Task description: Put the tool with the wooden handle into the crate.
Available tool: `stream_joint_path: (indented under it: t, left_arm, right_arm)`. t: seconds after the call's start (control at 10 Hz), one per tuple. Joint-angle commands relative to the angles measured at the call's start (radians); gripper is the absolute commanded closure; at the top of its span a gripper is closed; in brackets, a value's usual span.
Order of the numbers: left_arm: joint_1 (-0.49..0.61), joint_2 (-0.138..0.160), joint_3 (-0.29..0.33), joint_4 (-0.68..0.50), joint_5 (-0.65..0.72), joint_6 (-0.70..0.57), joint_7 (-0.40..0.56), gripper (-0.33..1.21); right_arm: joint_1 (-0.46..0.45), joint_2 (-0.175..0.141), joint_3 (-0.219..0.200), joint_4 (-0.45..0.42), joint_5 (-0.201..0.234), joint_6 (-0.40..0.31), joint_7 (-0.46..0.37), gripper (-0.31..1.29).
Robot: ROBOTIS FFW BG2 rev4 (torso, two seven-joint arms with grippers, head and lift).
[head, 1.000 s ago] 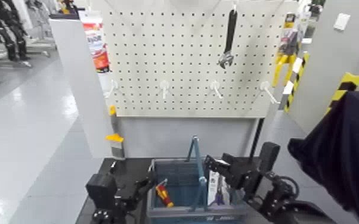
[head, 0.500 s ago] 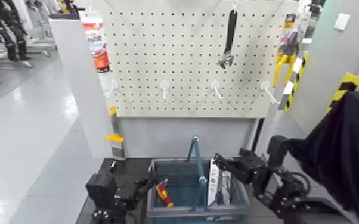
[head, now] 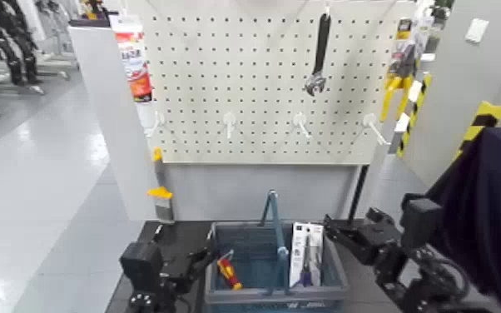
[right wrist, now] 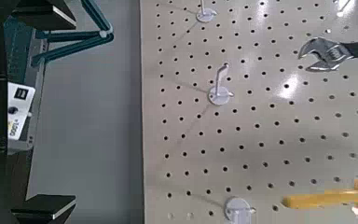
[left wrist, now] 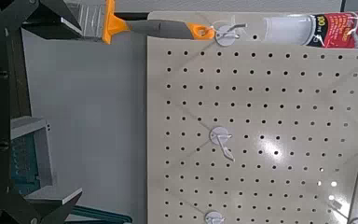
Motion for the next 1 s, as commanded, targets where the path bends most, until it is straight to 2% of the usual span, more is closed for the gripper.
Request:
stream_joint_path:
  t: [0.1,0.2,0.5,0.7,1.0]
  left_arm:
    - [-0.001,0.002,-0.001,0.0,0.0,0.0,0.0,0.12]
    - [-0.001,0.003,-0.001,0.0,0.0,0.0,0.0,0.12]
    - [0.0,0.002,0.002,0.0,0.0,0.003,0.0,0.13]
    - [0.002,0.002,0.002,-0.002,0.0,0.003,0.0,0.12]
    - [0.003,0.0,0.003,-0.003,0.0,0.005,0.0,0.13]
  right_arm:
    - [0.078,0.004,-0.021,-0.093,0.07,-0.016,-0.031,0.0]
    - [0.104,0.005,-0.026,-0.118,0.086,-0.023,-0.038,0.0]
    - [0.187,0.036,-0.041,-0.152,0.129,-0.08,-0.075,0.03]
    - [0.232,0.06,-0.055,-0.161,0.182,-0.121,-0.08,0.03]
    - [0.282,0.085,-0.058,-0.162,0.189,-0.167,-0.095,0.03]
